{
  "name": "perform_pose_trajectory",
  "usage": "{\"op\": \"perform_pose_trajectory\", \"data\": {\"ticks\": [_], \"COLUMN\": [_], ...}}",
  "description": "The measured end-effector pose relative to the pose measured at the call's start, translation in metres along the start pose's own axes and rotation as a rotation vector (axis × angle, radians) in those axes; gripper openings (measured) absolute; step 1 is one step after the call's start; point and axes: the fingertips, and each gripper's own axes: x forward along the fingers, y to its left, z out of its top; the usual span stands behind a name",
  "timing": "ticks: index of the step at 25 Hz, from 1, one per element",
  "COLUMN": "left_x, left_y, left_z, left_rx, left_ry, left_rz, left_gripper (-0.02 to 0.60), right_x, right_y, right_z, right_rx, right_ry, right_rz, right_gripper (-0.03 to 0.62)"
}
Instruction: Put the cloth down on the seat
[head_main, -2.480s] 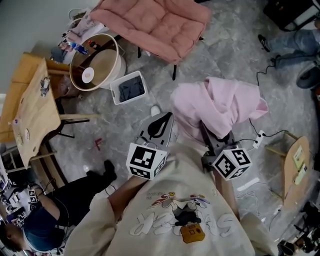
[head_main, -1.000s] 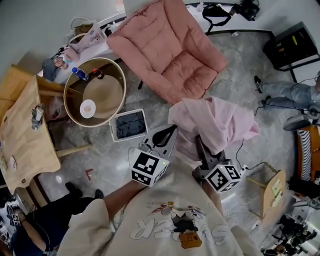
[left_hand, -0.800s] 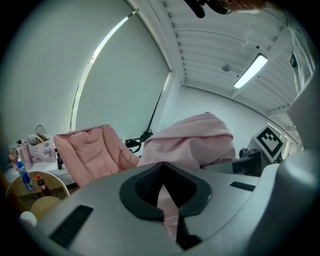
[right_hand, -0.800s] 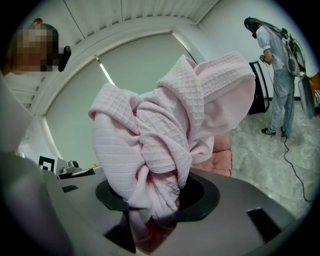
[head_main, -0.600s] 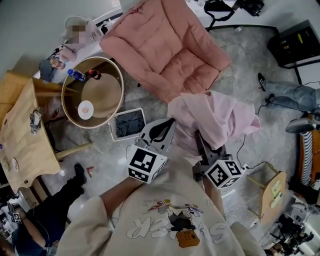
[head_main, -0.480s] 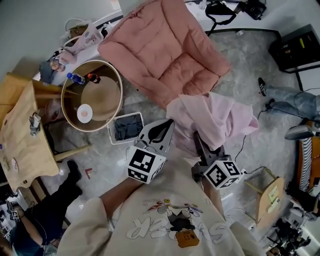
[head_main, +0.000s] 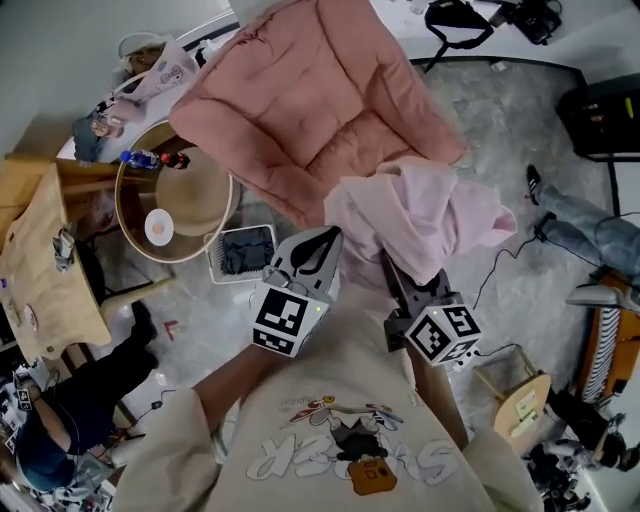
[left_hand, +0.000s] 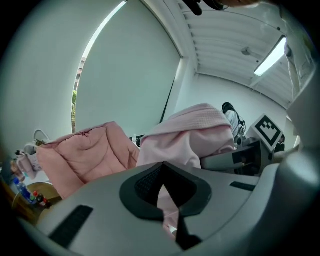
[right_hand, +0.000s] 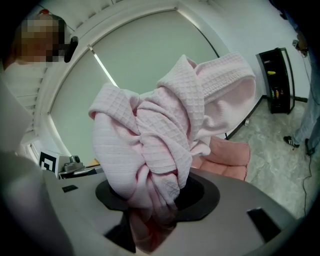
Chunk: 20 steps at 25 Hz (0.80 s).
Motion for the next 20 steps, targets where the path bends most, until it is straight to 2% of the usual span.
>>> {"op": "perform_pose_trajectory", "data": {"ticks": [4, 8, 14, 20], "left_x": [0.037, 0.068, 0.111, 0.155], "left_y": [0.01, 0.027, 0.045, 0.065], "left_z": [-0.001, -0.009, -0.03, -0.054], "left_rx": [0.009, -0.024, -0.076, -0.088], "left_ry": [0.04, 0.075, 0.105, 0.129], "left_rz": [0.005, 0.041, 0.081, 0.136], "left_gripper": [0.005, 0.005, 0.005, 0.005], "right_x": [0.028, 0.058, 0.102, 0.145], "right_y": [-0.026, -0.051, -0.089, -0.127], "right_z": [0.004, 0.003, 0.0, -0.006], "right_rx": [-0.015, -0.005, -0.063, -0.087], "right_ry": [0.075, 0.147, 0.233, 0.274], "right_rz": [0.023, 0.049, 0.089, 0.114], "right_gripper": [0.232, 0.232, 0.232, 0.232]}}
